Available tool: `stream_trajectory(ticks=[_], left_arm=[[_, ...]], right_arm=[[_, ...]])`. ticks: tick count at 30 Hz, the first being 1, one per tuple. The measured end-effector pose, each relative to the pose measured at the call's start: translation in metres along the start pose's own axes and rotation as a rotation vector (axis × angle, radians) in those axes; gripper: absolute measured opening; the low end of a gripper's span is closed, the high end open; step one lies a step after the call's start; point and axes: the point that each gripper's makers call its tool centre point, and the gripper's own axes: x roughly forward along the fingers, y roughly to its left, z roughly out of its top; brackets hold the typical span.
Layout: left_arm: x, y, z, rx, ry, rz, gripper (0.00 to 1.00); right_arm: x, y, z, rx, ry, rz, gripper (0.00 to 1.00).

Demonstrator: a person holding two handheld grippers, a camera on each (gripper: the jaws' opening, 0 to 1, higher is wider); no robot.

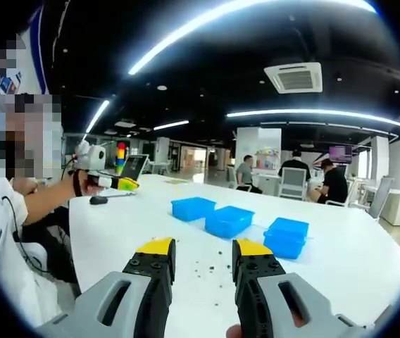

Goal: Pick up the resistors one by one and place each resistor into its matching bin, sorting the parts by color and model until every resistor is separated into the correct bin for its type

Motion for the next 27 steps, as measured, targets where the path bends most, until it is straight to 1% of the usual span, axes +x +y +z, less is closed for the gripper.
stream_trajectory(ticks=[2,3,6,9,12,13,14,17,19,20,21,22,24,25,26,27], left_arm=[[0.001,0.005,0.003,0.002,-0.009,0.014,0.06],[0.002,0.010,0.006,-0.008,-0.020,0.032,0.06],[0.007,0.018,0.013,-0.020,-0.028,0.048,0.06],[0.016,0.029,0.017,-0.016,-0.022,0.076,0.06],[0.028,0.047,0.020,-0.014,-0.002,0.126,0.06],[0.032,0.058,0.021,0.025,0.008,0.173,0.06],[0.035,0.064,0.021,0.033,0.017,0.199,0.06],[0.050,0.081,0.024,-0.001,0.024,0.227,0.06],[0.061,0.095,0.023,-0.010,0.038,0.260,0.06],[0.065,0.099,0.022,-0.020,0.045,0.267,0.06],[0.070,0.103,0.021,-0.051,0.048,0.265,0.06],[0.076,0.107,0.021,-0.059,0.050,0.266,0.06],[0.087,0.122,0.019,-0.073,0.058,0.303,0.06],[0.092,0.128,0.018,-0.077,0.062,0.310,0.06],[0.098,0.139,0.015,-0.076,0.072,0.336,0.06],[0.101,0.145,0.013,-0.080,0.075,0.349,0.06]], right_arm=[[0.000,0.000,-0.001,0.000,0.003,0.001,0.34],[0.001,0.000,-0.001,0.000,0.004,0.001,0.34],[0.000,0.002,-0.001,-0.003,0.005,0.000,0.34],[-0.001,0.001,-0.001,-0.003,0.004,-0.003,0.34],[-0.002,0.000,-0.001,-0.002,0.006,-0.008,0.34],[-0.003,0.000,-0.001,-0.002,0.005,-0.008,0.34],[-0.003,-0.001,-0.001,-0.001,0.005,-0.009,0.34],[-0.003,-0.002,-0.003,0.002,0.006,-0.009,0.34],[-0.003,-0.003,-0.005,0.005,0.012,-0.012,0.34],[-0.003,-0.003,-0.006,0.006,0.014,-0.012,0.34],[-0.003,-0.003,-0.006,0.006,0.014,-0.012,0.34],[-0.003,-0.003,-0.006,0.007,0.014,-0.012,0.34],[-0.003,-0.003,-0.006,0.005,0.014,-0.012,0.34],[-0.004,-0.003,-0.006,0.005,0.014,-0.013,0.34],[-0.004,-0.004,-0.005,0.005,0.013,-0.015,0.34],[-0.005,-0.004,-0.005,0.005,0.013,-0.017,0.34]])
